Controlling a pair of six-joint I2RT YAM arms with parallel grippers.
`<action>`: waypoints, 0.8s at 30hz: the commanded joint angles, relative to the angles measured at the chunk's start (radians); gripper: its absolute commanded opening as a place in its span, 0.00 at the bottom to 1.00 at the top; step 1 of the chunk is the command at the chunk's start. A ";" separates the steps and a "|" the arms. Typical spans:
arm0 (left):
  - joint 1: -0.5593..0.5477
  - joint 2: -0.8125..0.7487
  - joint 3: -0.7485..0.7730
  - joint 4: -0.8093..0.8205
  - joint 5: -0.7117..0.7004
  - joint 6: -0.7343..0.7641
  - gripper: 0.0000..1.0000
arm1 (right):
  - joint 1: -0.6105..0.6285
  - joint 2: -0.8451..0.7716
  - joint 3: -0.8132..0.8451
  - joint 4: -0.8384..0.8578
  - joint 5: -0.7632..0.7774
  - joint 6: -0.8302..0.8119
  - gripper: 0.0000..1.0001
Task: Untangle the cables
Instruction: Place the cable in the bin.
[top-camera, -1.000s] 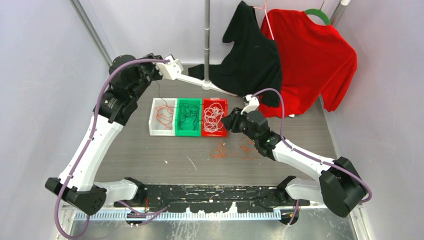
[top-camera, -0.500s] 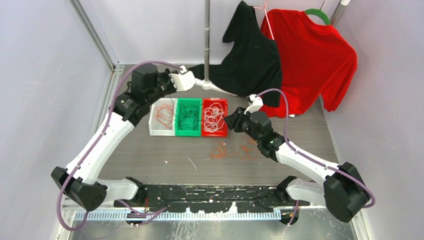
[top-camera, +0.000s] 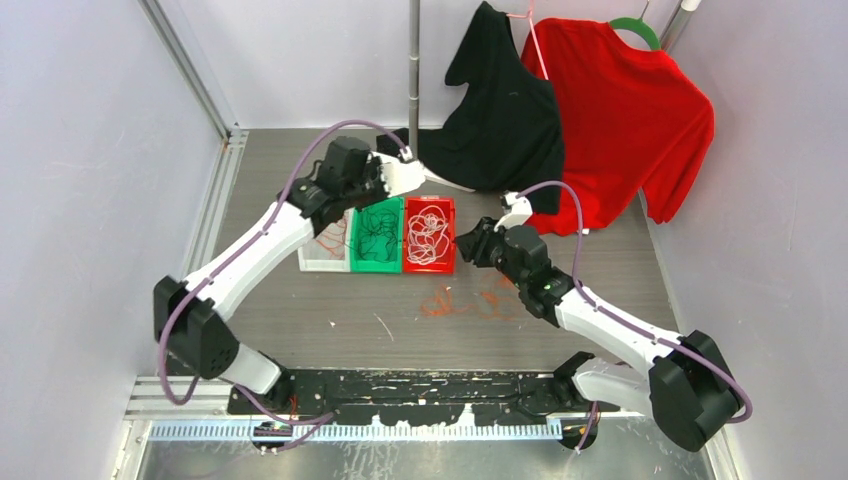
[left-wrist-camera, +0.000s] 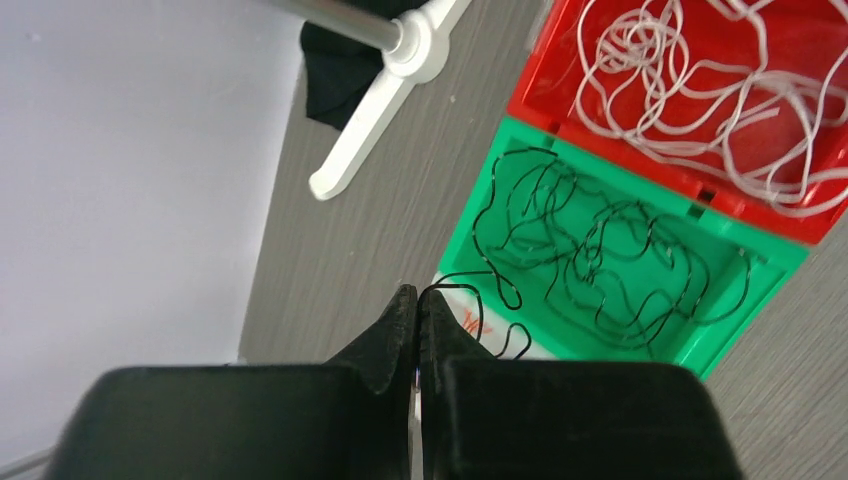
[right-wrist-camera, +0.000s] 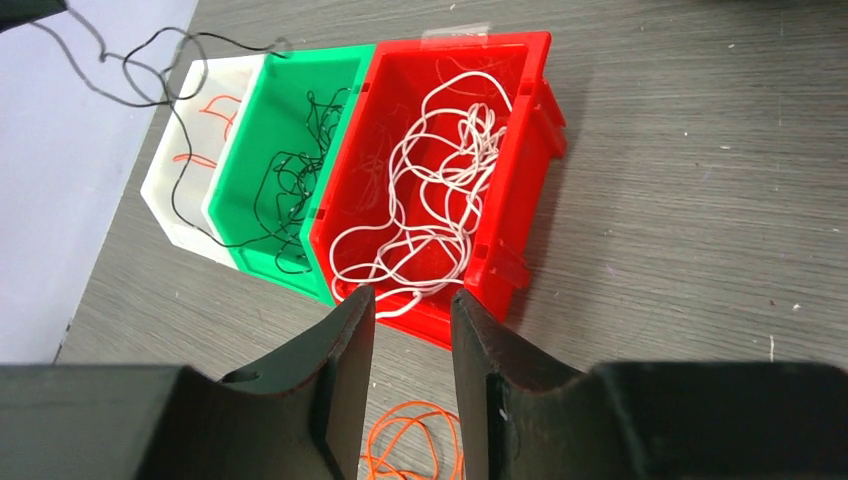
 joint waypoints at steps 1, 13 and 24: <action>-0.017 0.107 0.125 -0.002 0.023 -0.136 0.00 | -0.011 -0.039 -0.013 0.034 0.025 -0.011 0.39; -0.062 0.218 0.218 -0.004 0.039 -0.297 0.00 | -0.045 -0.067 -0.050 0.024 0.017 -0.010 0.38; 0.038 0.245 0.024 0.092 0.041 -0.255 0.00 | -0.059 -0.082 -0.091 0.026 0.022 0.002 0.37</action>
